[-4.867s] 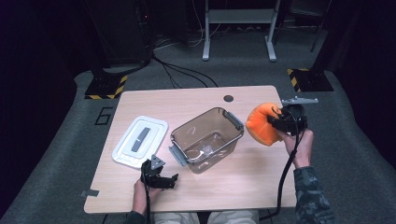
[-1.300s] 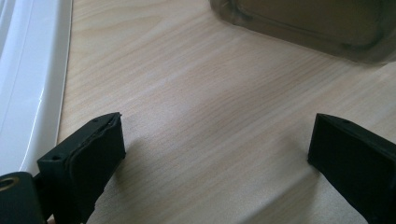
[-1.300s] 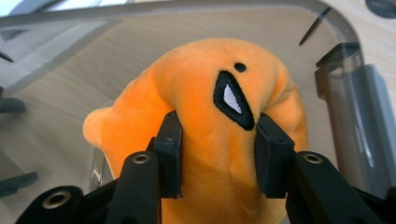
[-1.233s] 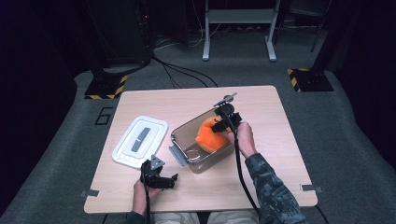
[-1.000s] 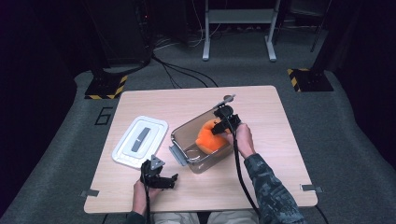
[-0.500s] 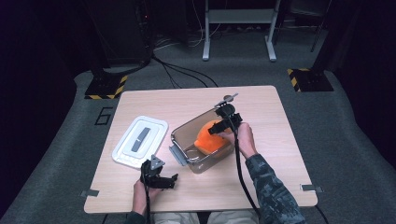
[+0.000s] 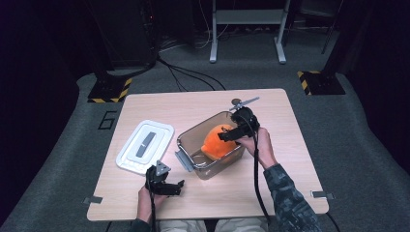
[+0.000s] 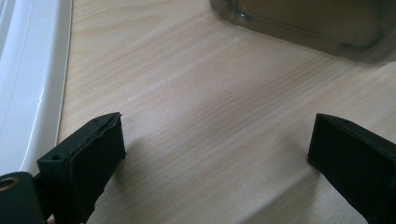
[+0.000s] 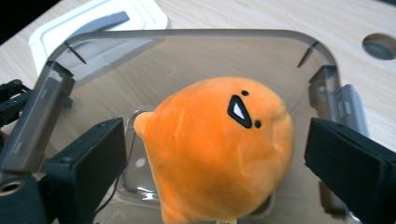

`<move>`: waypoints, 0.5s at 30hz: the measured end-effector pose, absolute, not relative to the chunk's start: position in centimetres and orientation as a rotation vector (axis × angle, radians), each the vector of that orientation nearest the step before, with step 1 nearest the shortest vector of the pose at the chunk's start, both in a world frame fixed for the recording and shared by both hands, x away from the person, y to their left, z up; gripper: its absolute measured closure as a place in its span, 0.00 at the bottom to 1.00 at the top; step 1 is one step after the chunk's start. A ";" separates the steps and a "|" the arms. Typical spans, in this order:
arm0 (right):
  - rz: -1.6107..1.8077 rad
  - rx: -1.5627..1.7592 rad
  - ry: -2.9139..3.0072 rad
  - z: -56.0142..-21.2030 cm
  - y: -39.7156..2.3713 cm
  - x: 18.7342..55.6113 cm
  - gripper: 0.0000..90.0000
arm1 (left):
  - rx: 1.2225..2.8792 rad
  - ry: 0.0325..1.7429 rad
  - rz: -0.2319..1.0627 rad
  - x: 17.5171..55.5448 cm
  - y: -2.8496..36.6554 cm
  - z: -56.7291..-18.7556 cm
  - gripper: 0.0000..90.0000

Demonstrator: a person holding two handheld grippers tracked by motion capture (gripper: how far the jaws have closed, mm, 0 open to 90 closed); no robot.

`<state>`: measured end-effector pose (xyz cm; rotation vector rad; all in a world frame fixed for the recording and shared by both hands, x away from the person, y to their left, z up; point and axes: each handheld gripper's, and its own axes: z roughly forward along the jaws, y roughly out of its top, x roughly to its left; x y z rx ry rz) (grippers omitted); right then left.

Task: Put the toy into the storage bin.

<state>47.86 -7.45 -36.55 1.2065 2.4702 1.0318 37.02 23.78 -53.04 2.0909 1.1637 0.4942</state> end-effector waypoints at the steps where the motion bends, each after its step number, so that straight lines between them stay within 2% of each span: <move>1: 1.042 1.195 2.466 -36.5 -7.7 47.7 0.04 | 2.089 1.165 0.495 37.0 23.8 -53.0 0.04; 7: 1.101 1.173 2.396 -36.1 -9.7 46.3 0.00 | 2.089 1.165 0.495 37.0 23.8 -53.0 0.04; 15: 1.130 1.205 2.282 -36.5 -13.3 44.2 0.00 | 2.088 1.165 0.496 37.0 23.8 -53.1 0.04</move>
